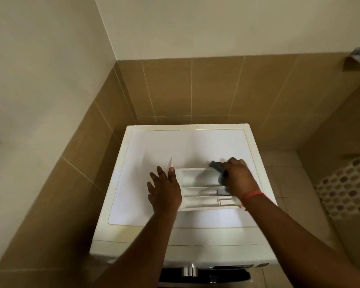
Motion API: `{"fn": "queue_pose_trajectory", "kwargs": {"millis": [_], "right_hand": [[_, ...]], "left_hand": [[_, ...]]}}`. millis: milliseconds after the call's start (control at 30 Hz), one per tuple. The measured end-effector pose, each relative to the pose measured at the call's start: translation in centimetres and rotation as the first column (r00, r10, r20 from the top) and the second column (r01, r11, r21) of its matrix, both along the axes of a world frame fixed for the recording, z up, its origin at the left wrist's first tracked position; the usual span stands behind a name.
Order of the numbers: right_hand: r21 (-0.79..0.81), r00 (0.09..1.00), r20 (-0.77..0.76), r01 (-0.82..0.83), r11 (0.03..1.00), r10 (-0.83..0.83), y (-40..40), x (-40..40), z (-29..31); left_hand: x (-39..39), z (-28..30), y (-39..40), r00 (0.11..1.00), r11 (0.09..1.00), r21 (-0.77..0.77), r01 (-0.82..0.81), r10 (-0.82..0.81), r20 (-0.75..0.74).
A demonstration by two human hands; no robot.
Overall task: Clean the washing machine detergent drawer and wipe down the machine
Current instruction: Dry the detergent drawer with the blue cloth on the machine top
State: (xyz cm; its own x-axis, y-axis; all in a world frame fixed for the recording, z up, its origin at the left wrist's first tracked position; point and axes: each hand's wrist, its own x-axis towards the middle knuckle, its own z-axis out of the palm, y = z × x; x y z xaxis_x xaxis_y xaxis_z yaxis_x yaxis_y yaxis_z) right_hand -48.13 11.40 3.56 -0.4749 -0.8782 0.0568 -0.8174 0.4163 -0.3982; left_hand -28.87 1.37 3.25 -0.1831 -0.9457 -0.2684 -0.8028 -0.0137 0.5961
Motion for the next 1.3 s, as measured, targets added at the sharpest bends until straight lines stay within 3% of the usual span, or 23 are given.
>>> {"fn": "queue_pose_trajectory", "kwargs": {"millis": [200,367,533,733,900,1000,1067,1167,1300], "right_hand": [[0.135,0.965,0.051,0.250,0.959,-0.259,-0.8,0.3,0.9],[0.081,0.976,0.067,0.202,0.976,-0.208,-1.0,0.8,0.8],[0.105,0.955,0.043,0.288,0.952,-0.293,-0.5,-0.7,1.2],[0.030,0.992,0.116,0.057,0.998,-0.060,-1.7,1.5,0.7],[0.191,0.970,0.107,0.194,0.962,-0.217,0.2,-2.9,0.9],[0.178,0.961,0.072,0.250,0.952,-0.266,-0.4,-1.9,1.1],[0.023,0.977,0.087,0.195,0.981,-0.196,-1.6,0.5,0.6],[-0.180,0.986,0.163,-0.005,0.984,0.035,-3.5,4.9,0.6],[-0.158,0.923,0.309,-0.188,0.970,0.229,-3.9,8.8,0.5]], "left_hand": [[0.0,0.4,0.2,1.000,1.000,0.029,-0.008,0.008,-0.023],[0.1,-0.1,-0.1,0.999,1.000,0.010,0.010,-0.010,-0.035],[-0.2,0.0,-0.1,0.998,1.000,0.016,-0.016,0.017,-0.066],[-0.2,0.3,0.0,0.998,1.000,-0.002,-0.027,0.027,-0.051],[-0.4,0.6,0.2,0.998,0.999,0.011,-0.048,0.048,-0.030],[-0.5,0.6,0.2,0.998,0.999,0.020,-0.050,0.051,-0.043],[-0.5,0.8,0.2,0.997,0.999,0.018,-0.049,0.050,-0.051],[-0.7,1.0,0.2,0.999,0.999,0.019,-0.043,0.044,-0.022],[-0.8,1.3,0.4,0.999,0.998,0.048,-0.042,0.044,-0.032]]}}
